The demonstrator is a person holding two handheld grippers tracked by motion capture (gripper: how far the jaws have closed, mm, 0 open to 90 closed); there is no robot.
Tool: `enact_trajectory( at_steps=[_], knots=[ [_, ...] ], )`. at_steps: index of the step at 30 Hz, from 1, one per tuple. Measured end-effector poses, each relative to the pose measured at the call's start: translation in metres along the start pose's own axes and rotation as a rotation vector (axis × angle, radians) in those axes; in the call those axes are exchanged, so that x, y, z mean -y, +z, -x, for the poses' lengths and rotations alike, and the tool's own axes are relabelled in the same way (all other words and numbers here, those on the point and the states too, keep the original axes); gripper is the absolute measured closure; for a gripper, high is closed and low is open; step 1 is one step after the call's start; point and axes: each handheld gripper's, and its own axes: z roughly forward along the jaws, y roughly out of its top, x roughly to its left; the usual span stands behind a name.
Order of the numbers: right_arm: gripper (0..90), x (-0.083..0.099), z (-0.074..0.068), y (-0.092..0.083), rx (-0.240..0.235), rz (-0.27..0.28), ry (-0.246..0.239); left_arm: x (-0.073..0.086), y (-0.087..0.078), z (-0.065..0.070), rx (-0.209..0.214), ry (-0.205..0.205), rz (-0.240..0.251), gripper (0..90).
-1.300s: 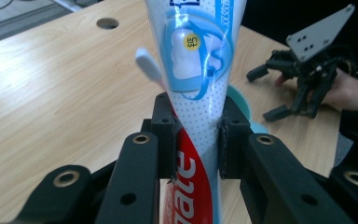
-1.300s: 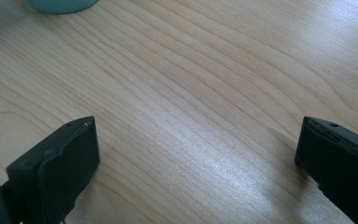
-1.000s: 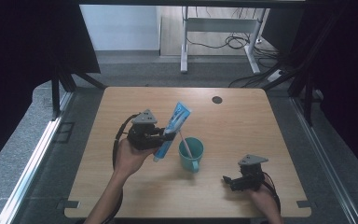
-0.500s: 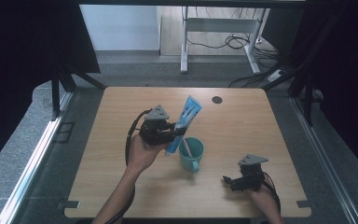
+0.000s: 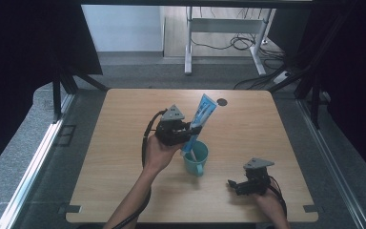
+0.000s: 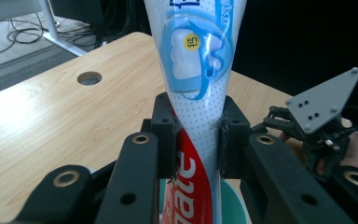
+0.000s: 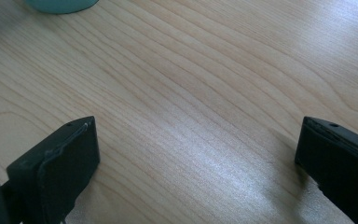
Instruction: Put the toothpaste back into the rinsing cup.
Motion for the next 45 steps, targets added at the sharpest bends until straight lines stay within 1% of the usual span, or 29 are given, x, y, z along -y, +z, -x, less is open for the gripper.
enact_trajectory(
  at_steps=[7,13,16,20,22,28,31,37,45],
  knots=[
    [0.0,0.0,0.0,0.0,0.0,0.0,0.001,0.003,0.013,0.003,-0.007,0.007,0.013,73.0],
    [0.0,0.0,0.0,0.0,0.0,0.0,-0.001,0.009,0.019,0.005,-0.02,0.01,0.027,72.9],
    [0.0,0.0,0.0,0.0,-0.001,0.001,0.0,0.012,0.022,0.006,-0.03,0.018,0.03,72.9],
    [0.0,0.0,0.0,0.0,-0.001,0.001,0.0,0.017,0.027,0.007,-0.035,0.029,0.022,72.9],
    [0.0,0.0,0.0,0.0,-0.001,0.001,0.0,0.02,0.03,0.009,-0.035,0.028,0.025,72.9],
    [0.0,0.0,0.0,0.0,-0.002,0.001,0.001,0.029,0.036,0.012,-0.041,0.036,0.013,72.8],
    [0.0,0.0,0.0,0.0,-0.002,0.001,0.0,0.034,0.038,0.013,-0.047,0.035,0.011,72.8],
    [0.0,0.0,0.0,0.0,-0.002,0.001,0.0,0.042,0.041,0.015,-0.045,0.027,0.016,72.8],
    [0.0,0.0,0.0,0.0,-0.003,-0.001,0.0,0.05,0.046,0.018,-0.054,0.031,0.001,72.6]
  ],
)
